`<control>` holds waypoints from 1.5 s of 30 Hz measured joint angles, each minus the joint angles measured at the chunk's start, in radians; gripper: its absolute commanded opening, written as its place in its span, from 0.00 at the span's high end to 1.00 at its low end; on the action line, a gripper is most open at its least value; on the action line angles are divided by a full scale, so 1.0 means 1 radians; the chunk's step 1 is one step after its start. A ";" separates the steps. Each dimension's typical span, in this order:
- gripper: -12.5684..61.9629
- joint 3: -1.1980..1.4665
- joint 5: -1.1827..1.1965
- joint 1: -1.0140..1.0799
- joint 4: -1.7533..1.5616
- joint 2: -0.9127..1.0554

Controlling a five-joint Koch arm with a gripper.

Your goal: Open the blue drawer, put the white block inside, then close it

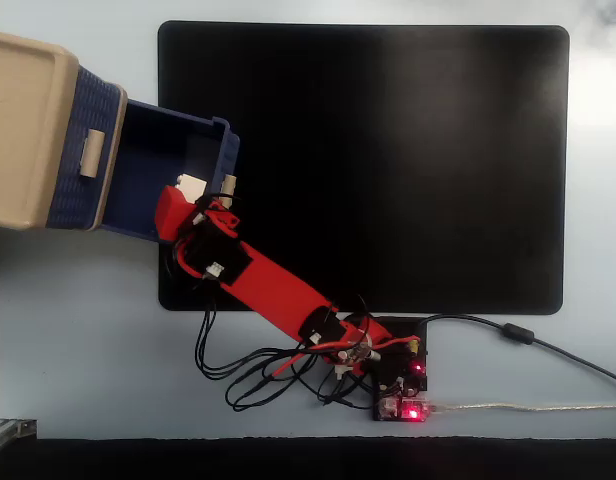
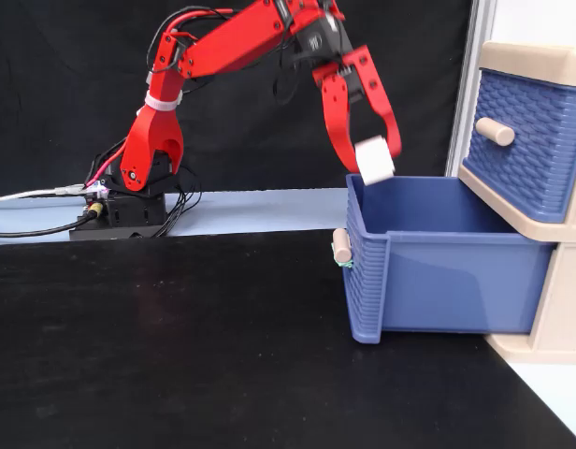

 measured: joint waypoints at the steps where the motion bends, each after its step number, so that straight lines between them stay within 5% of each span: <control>1: 0.94 -0.026 0.000 0.000 0.000 -0.011; 5: 0.88 -0.046 0.000 0.003 -0.009 -0.023; 9: 0.40 -0.044 0.000 0.034 -0.037 -0.061; 10: 0.38 -0.044 0.002 0.037 -0.051 -0.067; 21: 0.38 -0.048 -0.032 0.146 0.137 0.072; 30: 0.38 0.175 -0.472 0.267 0.321 0.075; 45: 0.38 0.055 -0.319 0.114 -0.037 -0.169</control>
